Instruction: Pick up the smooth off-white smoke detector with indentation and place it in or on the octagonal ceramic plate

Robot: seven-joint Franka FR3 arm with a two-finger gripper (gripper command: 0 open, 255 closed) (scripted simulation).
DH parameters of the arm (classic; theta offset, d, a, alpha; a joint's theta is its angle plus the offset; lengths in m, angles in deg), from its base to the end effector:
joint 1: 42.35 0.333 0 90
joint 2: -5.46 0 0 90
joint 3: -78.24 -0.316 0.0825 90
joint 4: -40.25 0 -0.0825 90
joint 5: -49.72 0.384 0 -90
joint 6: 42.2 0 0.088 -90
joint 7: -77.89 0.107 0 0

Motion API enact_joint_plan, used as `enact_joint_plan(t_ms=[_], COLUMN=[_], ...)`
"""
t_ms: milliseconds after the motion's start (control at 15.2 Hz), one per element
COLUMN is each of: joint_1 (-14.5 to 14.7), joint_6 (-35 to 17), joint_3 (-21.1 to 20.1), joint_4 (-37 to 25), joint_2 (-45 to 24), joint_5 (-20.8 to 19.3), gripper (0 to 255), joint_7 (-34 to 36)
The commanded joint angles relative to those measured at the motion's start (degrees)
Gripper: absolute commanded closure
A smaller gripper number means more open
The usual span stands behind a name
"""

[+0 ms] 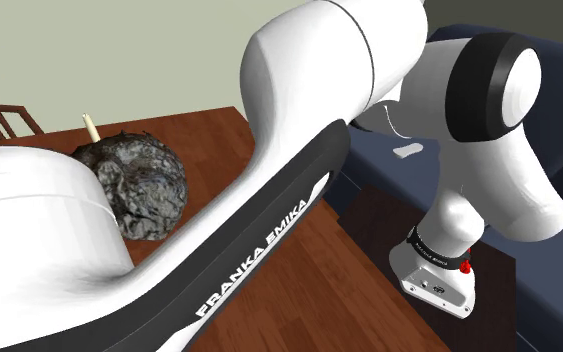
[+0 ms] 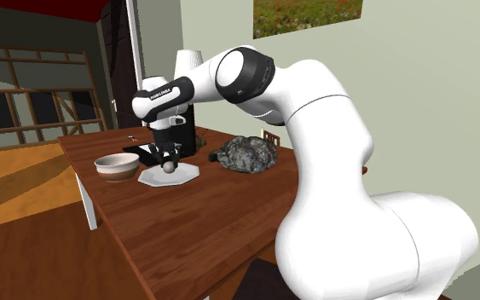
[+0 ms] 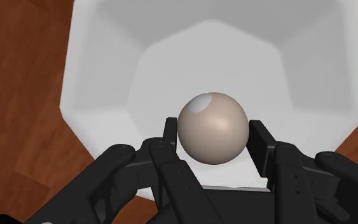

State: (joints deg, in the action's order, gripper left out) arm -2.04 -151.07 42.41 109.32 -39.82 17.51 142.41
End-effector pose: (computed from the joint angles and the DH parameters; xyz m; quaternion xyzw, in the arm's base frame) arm 0.3421 0.6664 0.3658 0.9924 0.1093 0.0571 0.0005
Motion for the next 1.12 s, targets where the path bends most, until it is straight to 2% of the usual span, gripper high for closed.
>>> enact_joint_plan(t_ms=[0, 264, 330, 660, 924, 1056], joint_1=[-0.1, -0.1, -0.1, -0.1, 0.7, 0.7], joint_6=[-0.2, -0.2, -0.2, -0.2, 5.3, 5.3], joint_3=[0.0, 0.0, 0.0, 0.0, -0.9, -0.9], joint_4=[0.2, 0.2, 0.2, 0.2, -3.5, -3.5], joint_2=[0.0, 0.0, 0.0, 0.0, 2.2, 2.2], joint_5=[0.0, 0.0, 0.0, 0.0, 1.3, 1.3], gripper=[255, 255, 0, 0, 0, 0], joint_7=[0.1, 0.1, 0.1, 0.1, -1.0, -1.0])
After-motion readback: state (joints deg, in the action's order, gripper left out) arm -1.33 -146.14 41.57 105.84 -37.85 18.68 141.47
